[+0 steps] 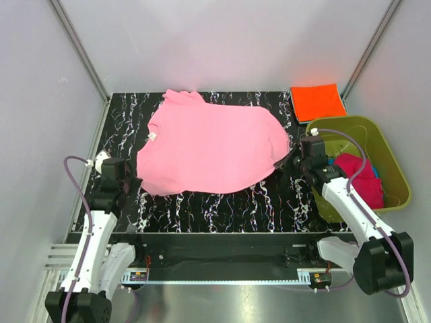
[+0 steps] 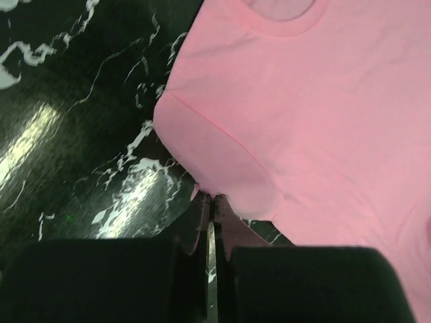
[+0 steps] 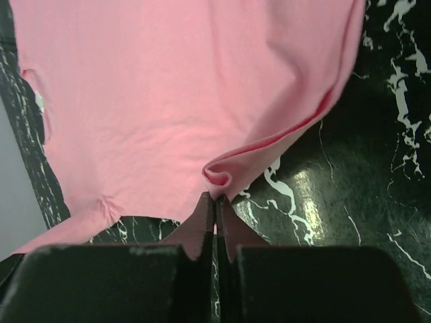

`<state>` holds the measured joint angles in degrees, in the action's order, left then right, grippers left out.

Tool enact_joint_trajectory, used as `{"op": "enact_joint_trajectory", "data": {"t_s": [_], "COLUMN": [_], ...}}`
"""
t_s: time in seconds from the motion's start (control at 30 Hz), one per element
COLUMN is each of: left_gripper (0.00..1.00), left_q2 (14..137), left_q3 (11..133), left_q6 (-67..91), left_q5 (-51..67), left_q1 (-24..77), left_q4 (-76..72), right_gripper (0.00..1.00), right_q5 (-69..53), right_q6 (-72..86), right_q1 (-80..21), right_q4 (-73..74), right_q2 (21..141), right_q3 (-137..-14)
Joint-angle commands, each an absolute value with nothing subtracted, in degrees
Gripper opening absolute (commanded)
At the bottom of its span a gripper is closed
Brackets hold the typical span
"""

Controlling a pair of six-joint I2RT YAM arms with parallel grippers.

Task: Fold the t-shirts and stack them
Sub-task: Flatten the tshirt out

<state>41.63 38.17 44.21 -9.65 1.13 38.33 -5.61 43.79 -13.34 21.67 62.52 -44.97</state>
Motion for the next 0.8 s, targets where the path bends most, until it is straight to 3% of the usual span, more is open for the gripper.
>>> {"op": "enact_joint_trajectory", "data": {"t_s": [0.0,0.3,0.5,0.77], "left_gripper": [0.0,0.0,0.0,0.0], "left_q2": [41.22,40.96,39.91,36.57], "left_q3": [36.57,40.07,45.17,49.92], "left_q6": [46.32,45.53,44.74,43.6], "left_q5": [-12.13,-22.92,-30.39,-32.69], "left_q1": [0.88,0.97,0.97,0.97], "left_q4": [36.47,41.83,47.19,50.89], "right_gripper": [0.0,0.0,0.0,0.0], "right_q5": [-8.43,-8.61,-5.53,-3.78], "right_q6": [43.51,46.93,48.6,50.27], "right_q1": [-13.27,-13.71,-19.68,-23.38], "right_q4": [17.05,22.58,29.7,28.48], "right_q2": [63.19,60.47,61.26,57.84], "right_q3": [-43.34,-38.5,-40.95,-42.8]}}
